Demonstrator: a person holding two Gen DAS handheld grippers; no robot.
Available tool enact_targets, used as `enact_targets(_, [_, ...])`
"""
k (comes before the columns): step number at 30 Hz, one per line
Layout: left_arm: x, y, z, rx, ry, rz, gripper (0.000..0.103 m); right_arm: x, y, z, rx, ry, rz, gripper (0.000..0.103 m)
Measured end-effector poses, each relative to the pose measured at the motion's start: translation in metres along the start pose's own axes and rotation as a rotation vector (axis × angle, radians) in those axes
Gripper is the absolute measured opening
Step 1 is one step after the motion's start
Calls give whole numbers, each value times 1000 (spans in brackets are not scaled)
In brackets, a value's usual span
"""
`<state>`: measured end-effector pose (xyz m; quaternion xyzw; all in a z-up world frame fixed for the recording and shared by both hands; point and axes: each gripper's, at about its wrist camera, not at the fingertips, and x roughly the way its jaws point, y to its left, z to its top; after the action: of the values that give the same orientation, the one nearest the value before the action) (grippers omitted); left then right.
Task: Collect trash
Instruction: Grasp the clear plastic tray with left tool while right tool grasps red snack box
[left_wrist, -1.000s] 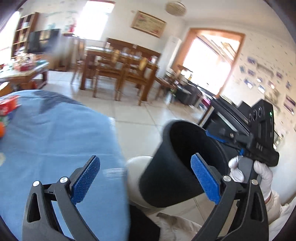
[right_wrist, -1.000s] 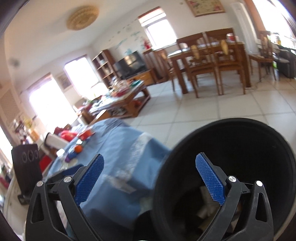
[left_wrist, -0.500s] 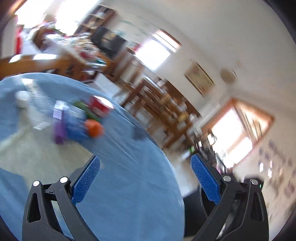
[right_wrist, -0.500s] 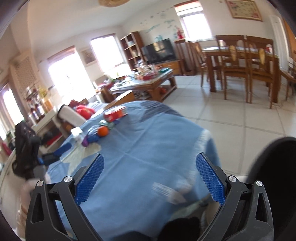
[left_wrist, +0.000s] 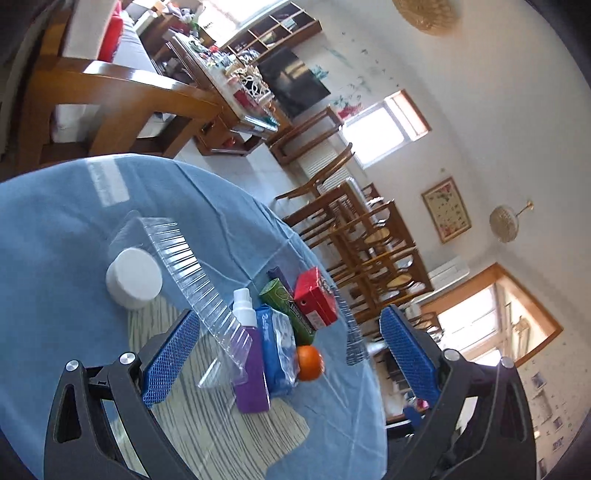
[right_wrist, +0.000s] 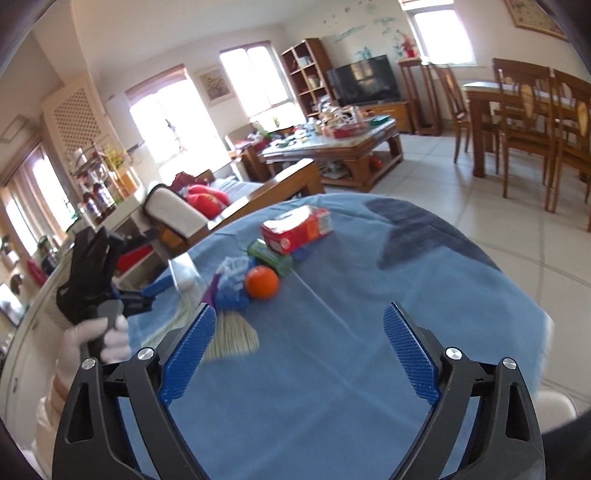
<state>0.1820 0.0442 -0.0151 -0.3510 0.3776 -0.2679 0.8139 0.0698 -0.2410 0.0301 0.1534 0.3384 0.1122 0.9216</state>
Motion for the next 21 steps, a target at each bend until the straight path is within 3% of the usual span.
enact_targets(8, [28, 27, 0, -99, 54, 19, 90, 95, 3, 64, 59, 90, 28, 87])
enact_targets(10, [32, 27, -1, -85, 60, 22, 71, 120, 5, 73, 24, 119, 15, 87])
enact_targets(14, [36, 31, -4, -69, 79, 18, 56, 161, 10, 84, -47, 158, -7, 89])
enact_targets(16, [37, 34, -5, -70, 91, 10, 35, 174, 14, 88, -112, 151, -23, 98])
enact_targets(21, [34, 34, -7, -46, 111, -37, 15, 197, 22, 89, -271, 165, -14, 98])
